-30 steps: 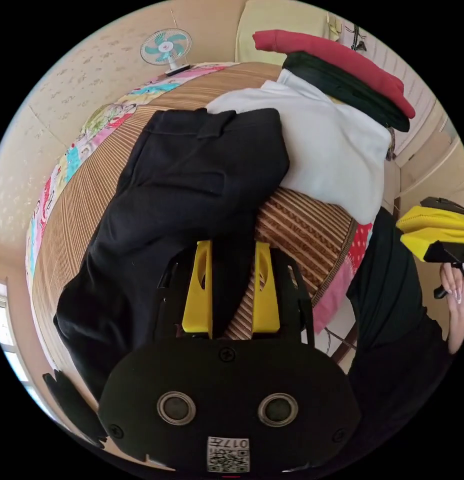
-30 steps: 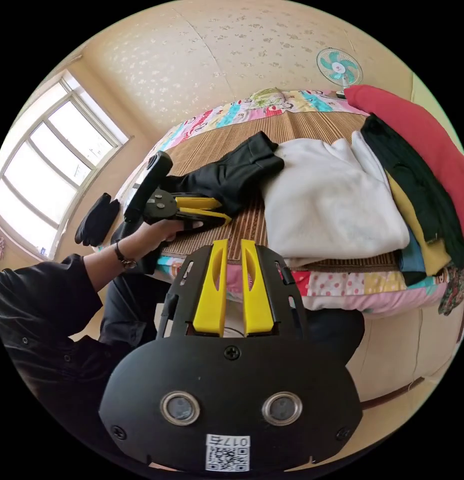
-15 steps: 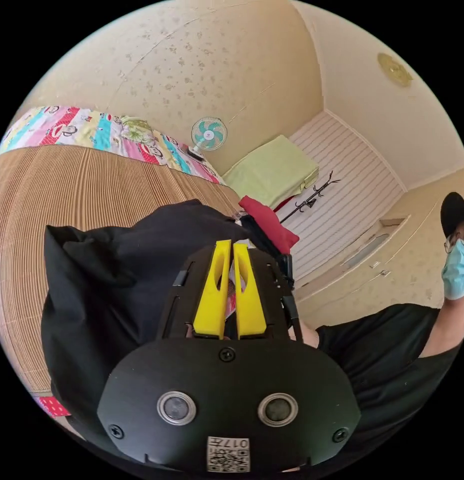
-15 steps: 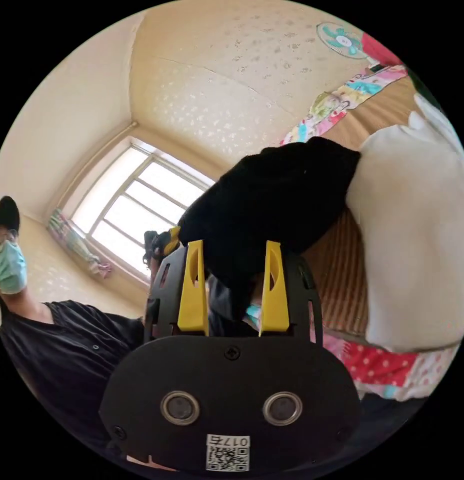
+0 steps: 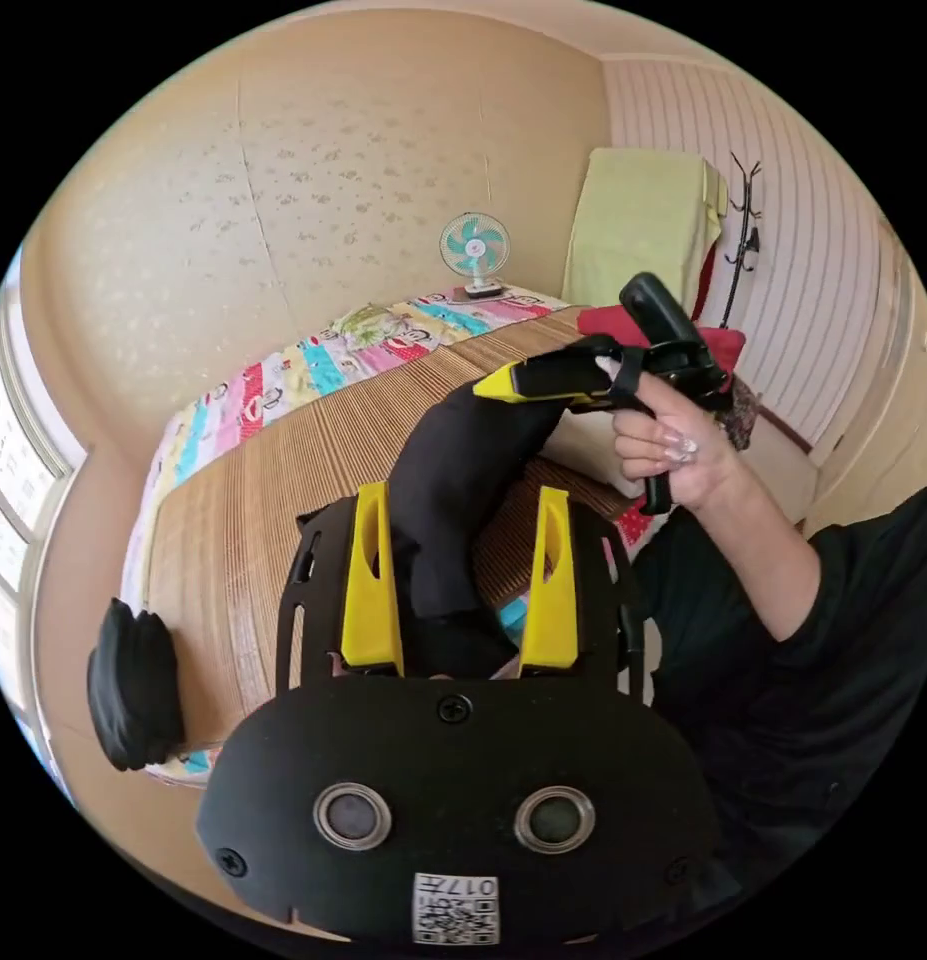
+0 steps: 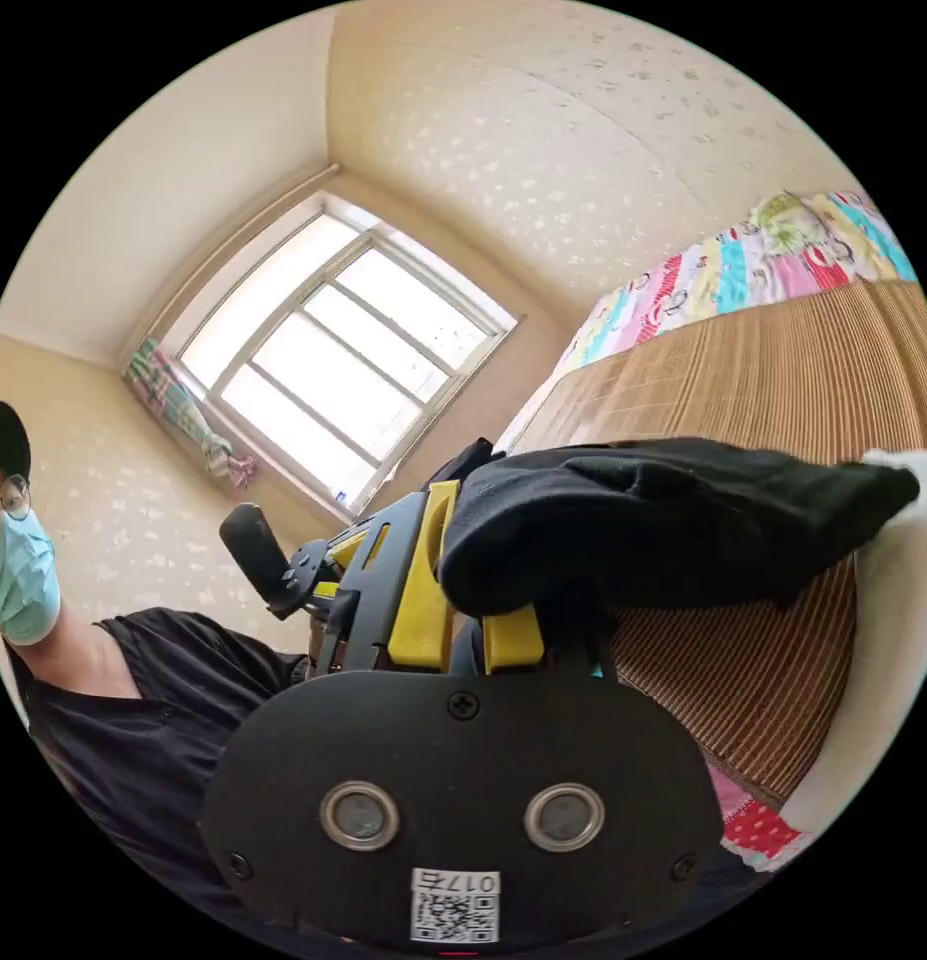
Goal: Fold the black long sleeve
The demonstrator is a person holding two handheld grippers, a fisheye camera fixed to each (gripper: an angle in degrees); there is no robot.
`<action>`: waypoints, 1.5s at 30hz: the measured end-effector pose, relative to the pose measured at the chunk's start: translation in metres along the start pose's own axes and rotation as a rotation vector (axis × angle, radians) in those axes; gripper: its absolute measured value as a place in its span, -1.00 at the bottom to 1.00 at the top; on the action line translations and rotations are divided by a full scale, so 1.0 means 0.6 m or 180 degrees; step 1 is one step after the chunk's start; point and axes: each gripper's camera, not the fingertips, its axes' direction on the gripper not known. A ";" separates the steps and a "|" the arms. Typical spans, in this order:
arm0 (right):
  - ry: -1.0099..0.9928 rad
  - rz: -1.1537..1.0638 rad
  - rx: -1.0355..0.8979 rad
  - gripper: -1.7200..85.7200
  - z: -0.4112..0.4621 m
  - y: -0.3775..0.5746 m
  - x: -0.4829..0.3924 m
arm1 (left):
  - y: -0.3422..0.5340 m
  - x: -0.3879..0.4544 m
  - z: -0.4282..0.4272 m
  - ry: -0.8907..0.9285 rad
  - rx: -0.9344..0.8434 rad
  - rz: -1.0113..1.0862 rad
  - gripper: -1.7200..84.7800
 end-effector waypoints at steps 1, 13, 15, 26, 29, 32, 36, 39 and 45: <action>0.0008 -0.0129 -0.0032 -0.95 0.002 -0.004 -0.027 | -0.005 0.008 0.005 -0.0161 -0.0008 -0.0038 -0.73; 0.0324 -0.1127 0.0922 -0.76 -0.147 0.329 -0.265 | -0.054 -0.145 -0.242 0.1829 0.1868 -0.1185 -0.96; 0.1010 -0.1104 0.1298 -0.71 -0.149 0.433 -0.282 | -0.073 -0.135 -0.299 0.2022 0.2099 -0.1047 -0.96; 0.2660 -0.1662 0.0578 -0.54 0.074 0.464 -0.321 | -0.112 -0.086 -0.647 0.1854 0.3223 -0.0472 -0.96; 0.2891 -0.2128 0.1490 -0.64 0.061 0.395 -0.401 | -0.097 -0.104 -0.736 0.1773 0.3392 -0.0456 -0.95; 0.2863 -0.2383 0.2106 -0.83 0.023 0.307 -0.480 | -0.068 -0.152 -0.807 0.1752 0.3580 -0.0692 -0.95; 0.2221 -0.2615 0.2446 -0.87 -0.020 0.173 -0.604 | -0.033 -0.223 -0.910 0.1150 0.3842 -0.0902 -0.93; 0.1965 -0.2695 0.2761 -0.88 -0.014 0.092 -0.664 | -0.032 -0.268 -0.971 0.0822 0.3863 -0.0923 -0.91; 0.1907 -0.2312 0.2342 -0.88 0.049 -0.120 -0.631 | -0.110 -0.423 -0.955 0.0486 0.3361 -0.1173 -0.89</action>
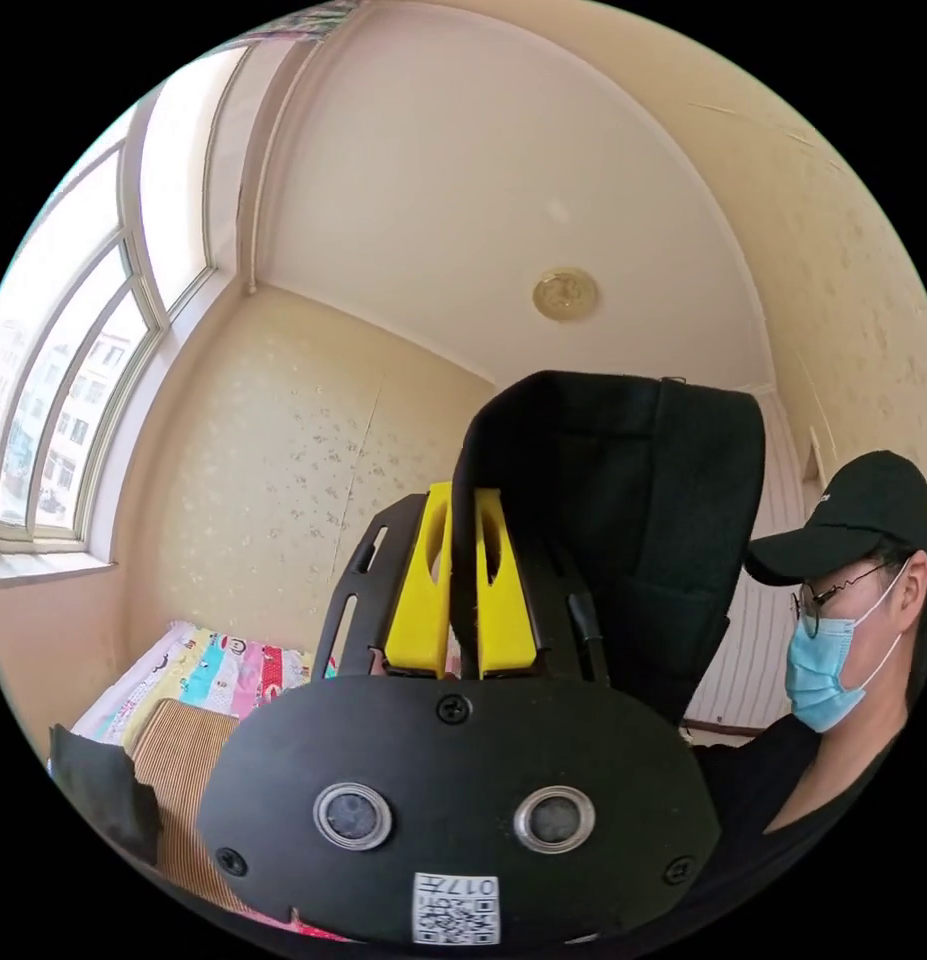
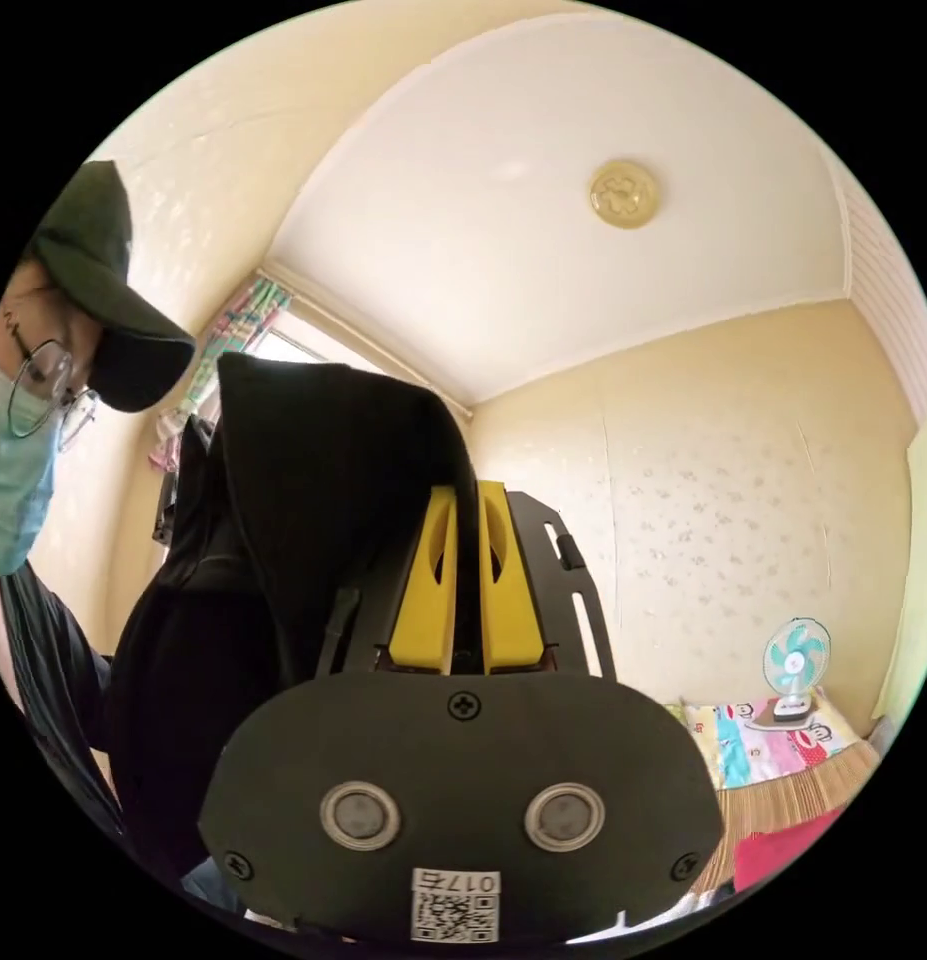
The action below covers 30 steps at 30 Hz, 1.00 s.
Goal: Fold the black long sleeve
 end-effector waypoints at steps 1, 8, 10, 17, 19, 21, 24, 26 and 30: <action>0.0021 0.0008 -0.0108 -0.88 0.035 0.003 0.012 | -0.003 -0.024 0.025 -0.0061 -0.0086 -0.0048 -0.89; 0.1083 0.0483 -0.1846 -0.84 0.734 0.135 0.338 | -0.014 -0.433 0.611 -0.1198 -0.1478 -0.0165 -0.81; 0.1449 0.0987 -0.2352 -0.80 0.847 0.213 0.440 | 0.026 -0.541 0.736 -0.1703 -0.2131 -0.0278 -0.80; 0.1036 0.0740 -0.4029 -0.77 0.905 0.570 0.466 | 0.302 -0.741 0.759 -0.1147 -0.3609 -0.0682 -0.77; 0.0976 0.0885 -0.4519 -0.77 0.852 0.641 0.443 | 0.389 -0.779 0.714 -0.1077 -0.4201 -0.0996 -0.74; 0.0914 0.1353 -0.4729 -0.77 0.757 0.687 0.407 | 0.461 -0.804 0.656 -0.1011 -0.4667 -0.1118 -0.71; 0.0916 0.1982 -0.4959 -0.76 0.654 0.733 0.357 | 0.515 -0.812 0.626 -0.0974 -0.5023 -0.0746 -0.66; 0.0921 0.2360 -0.4995 -0.76 0.609 0.749 0.331 | 0.556 -0.815 0.630 -0.0932 -0.5317 -0.0510 -0.64; 0.0904 0.2909 -0.4917 -0.75 0.561 0.772 0.297 | 0.660 -0.854 0.649 -0.1202 -0.5934 -0.0411 -0.68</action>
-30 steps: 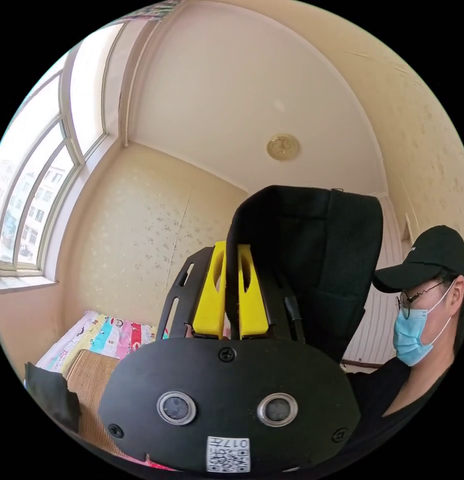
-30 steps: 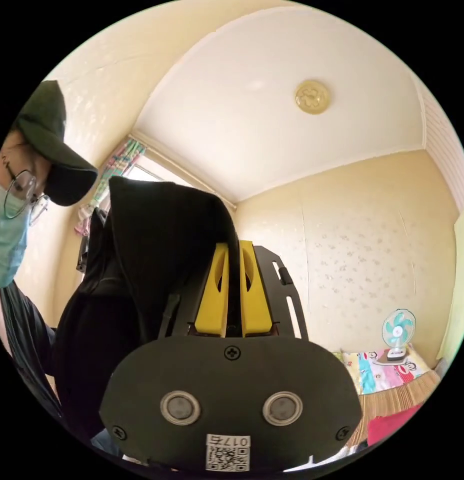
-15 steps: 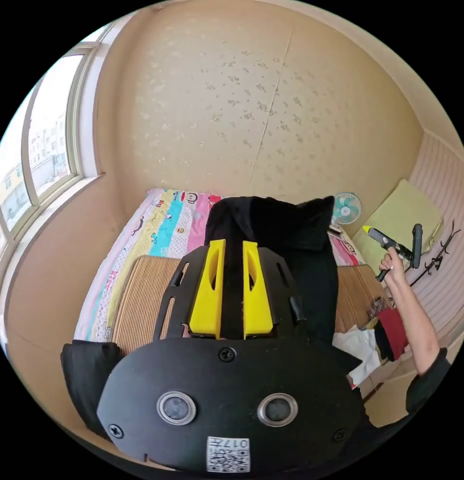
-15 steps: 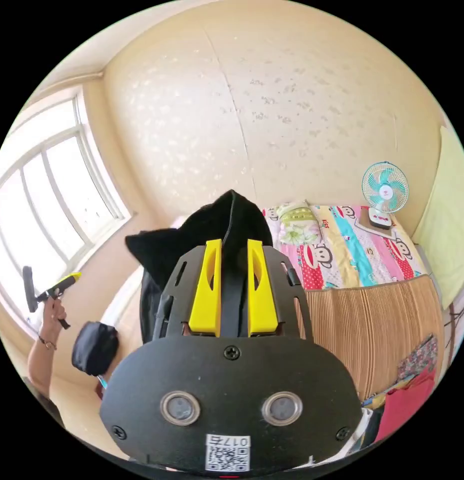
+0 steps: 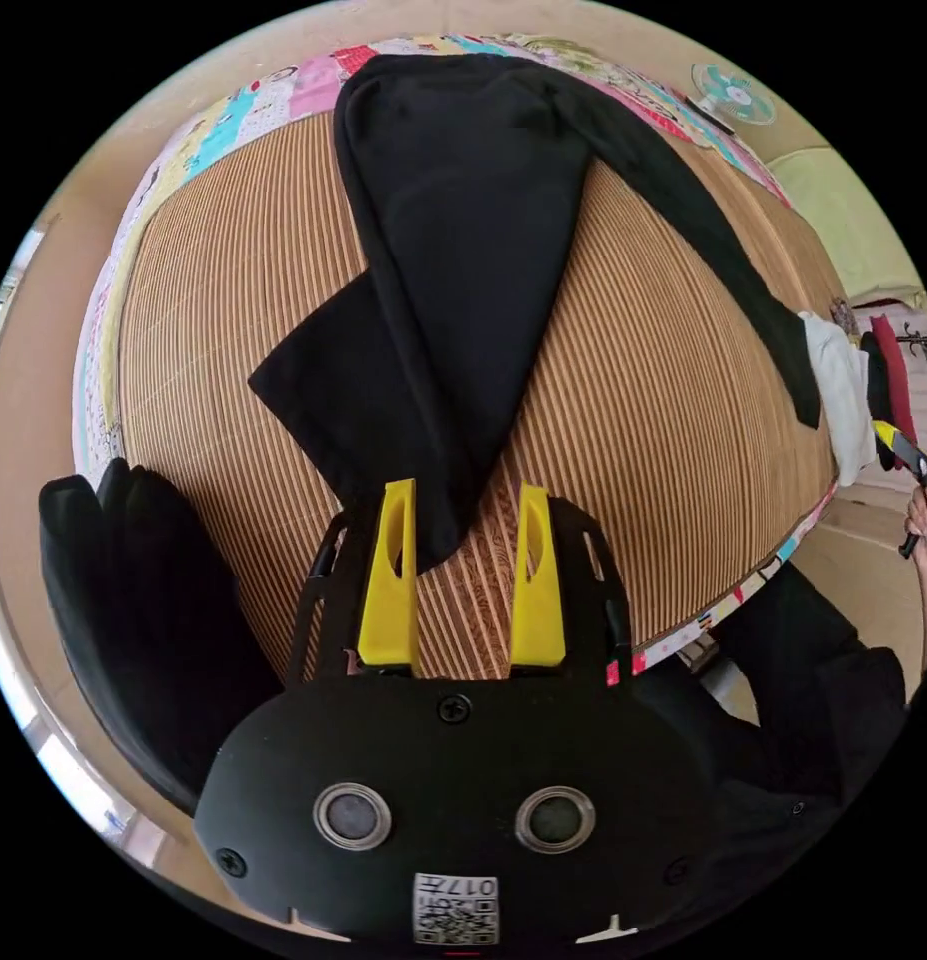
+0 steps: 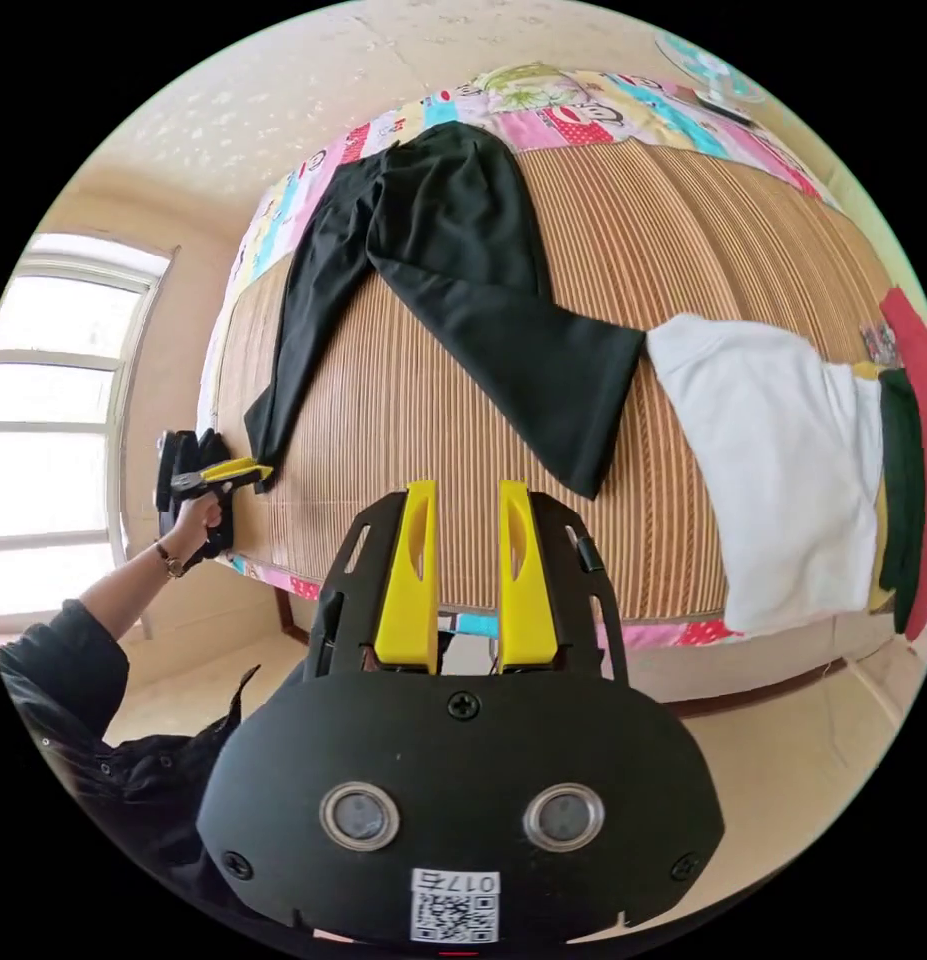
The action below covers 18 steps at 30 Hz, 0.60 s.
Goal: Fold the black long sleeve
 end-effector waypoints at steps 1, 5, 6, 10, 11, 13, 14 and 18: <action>-0.0028 0.0004 -0.0050 -0.75 0.007 -0.003 0.002 | -0.003 -0.006 0.000 0.0038 0.0066 -0.0095 -0.69; -0.0256 -0.0064 -0.0361 -0.76 0.035 -0.059 0.031 | -0.009 -0.062 -0.035 0.0343 0.0346 -0.1031 -0.83; -0.0380 -0.0046 -0.0408 -0.76 0.034 -0.082 0.044 | -0.015 -0.081 -0.044 0.0613 0.0187 -0.1133 -0.87; -0.0812 -0.0020 -0.0487 -0.77 0.013 -0.154 0.079 | 0.004 -0.134 -0.106 0.3675 0.0562 -0.0716 -0.91; -0.0904 0.0002 -0.0510 -0.77 0.006 -0.175 0.092 | 0.039 -0.155 -0.145 0.4362 0.1034 -0.0773 -0.91; -0.0960 0.0027 -0.0562 -0.77 -0.001 -0.203 0.113 | 0.101 -0.185 -0.199 0.4328 0.1425 -0.1016 -0.92; -0.0936 0.0030 -0.0564 -0.76 -0.007 -0.222 0.128 | 0.138 -0.199 -0.221 0.4009 0.1437 -0.1178 -0.93; -0.0565 -0.0055 -0.0516 -0.73 -0.022 -0.303 0.173 | 0.235 -0.217 -0.186 0.2911 0.0923 -0.1782 -0.96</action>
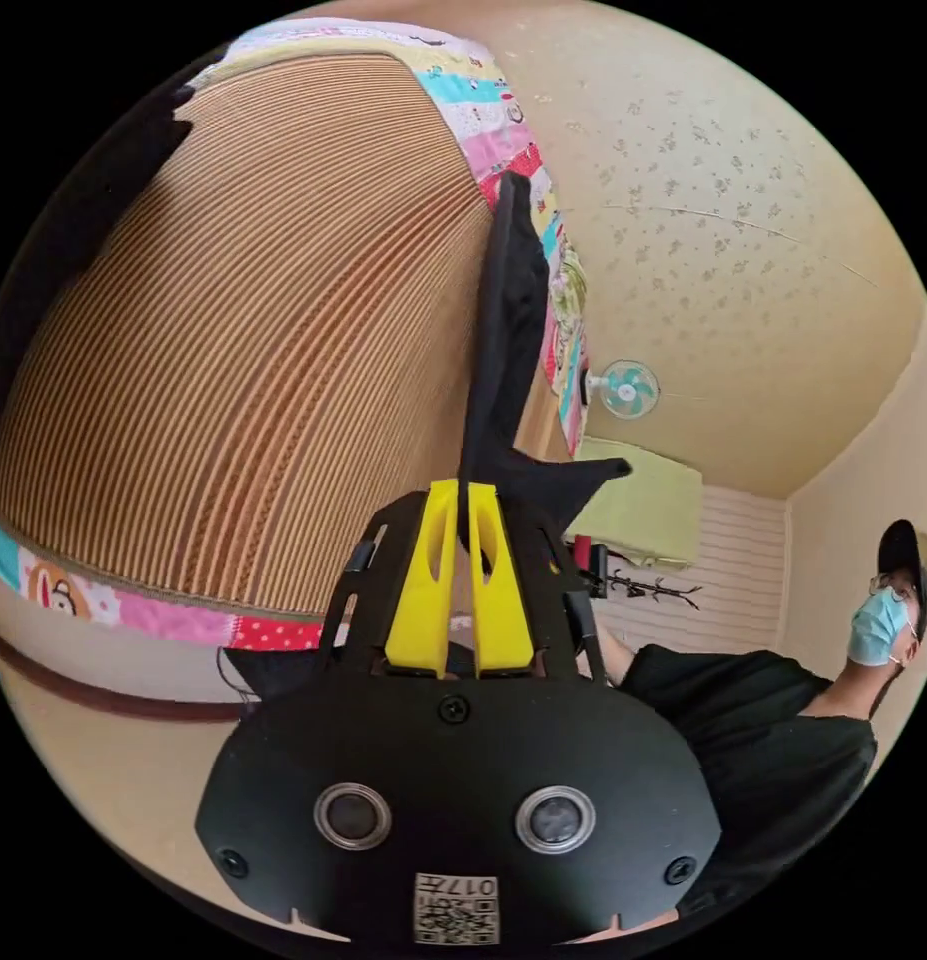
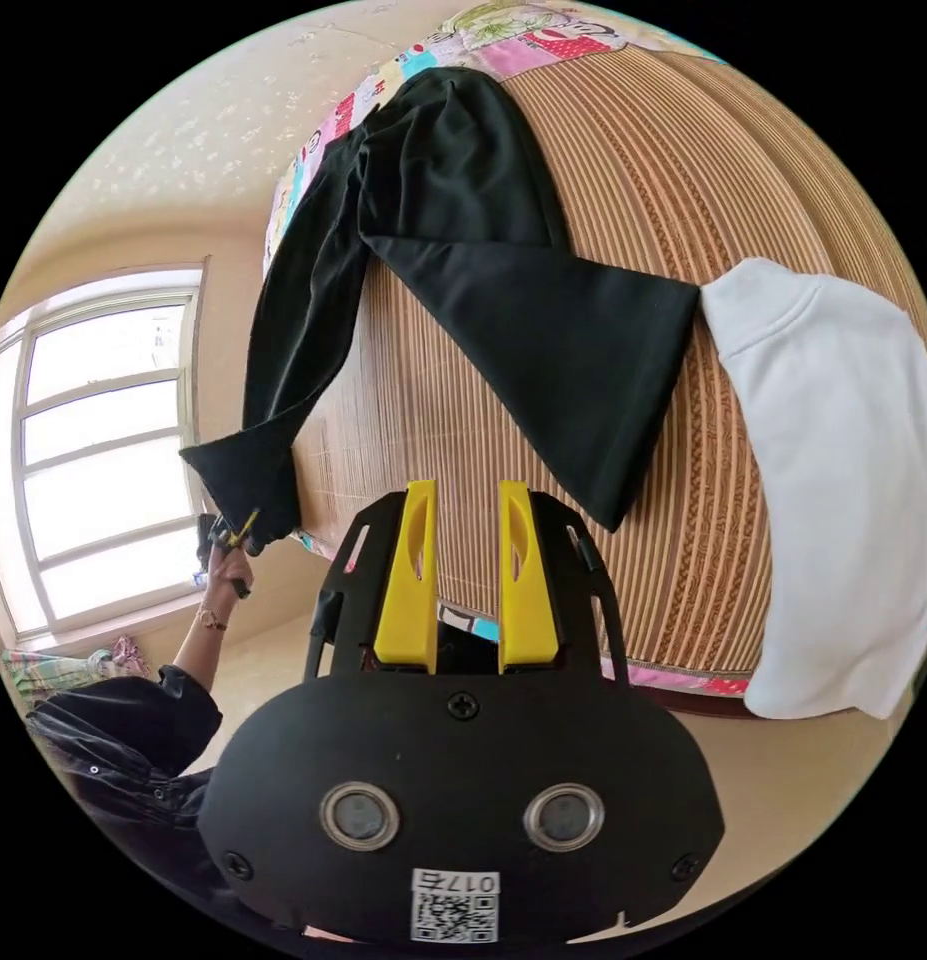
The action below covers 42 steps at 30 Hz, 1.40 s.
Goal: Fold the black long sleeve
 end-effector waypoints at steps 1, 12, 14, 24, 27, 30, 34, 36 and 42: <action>0.0089 -0.0043 0.0006 -0.72 -0.004 -0.014 0.003 | 0.010 -0.011 0.000 -0.0161 -0.0011 -0.0071 -0.97; 0.1539 -0.0358 -0.0011 -0.64 0.033 -0.240 0.067 | 0.152 -0.016 0.101 -0.0705 -0.0447 0.0016 -0.86; 0.1655 -0.0437 -0.0146 -0.64 0.067 -0.247 0.077 | 0.153 -0.017 0.112 -0.0642 -0.0490 0.0053 -0.85; 0.1229 -0.1149 0.0390 -0.87 -0.058 -0.143 -0.142 | 0.104 -0.006 0.132 -0.0333 -0.0485 0.0379 -0.82; 0.1164 -0.1872 0.0464 -0.86 -0.048 -0.031 -0.268 | 0.070 0.018 0.132 -0.0449 -0.0758 0.0808 -0.82; 0.1360 -0.1826 -0.0085 -0.85 0.086 0.020 -0.278 | 0.041 0.017 0.141 -0.0615 -0.0968 0.1064 -0.81; 0.1741 -0.0935 -0.0660 -0.80 0.209 0.022 -0.194 | 0.016 -0.004 0.150 -0.1271 -0.0846 0.1252 -0.76; 0.1300 -0.0626 -0.0294 -0.75 0.176 0.023 -0.177 | 0.000 -0.031 0.145 -0.1714 -0.0546 0.1189 -0.71; 0.1833 0.0120 0.0324 -0.66 0.108 -0.028 -0.075 | -0.029 -0.151 0.183 -0.1931 -0.0406 0.0480 -0.64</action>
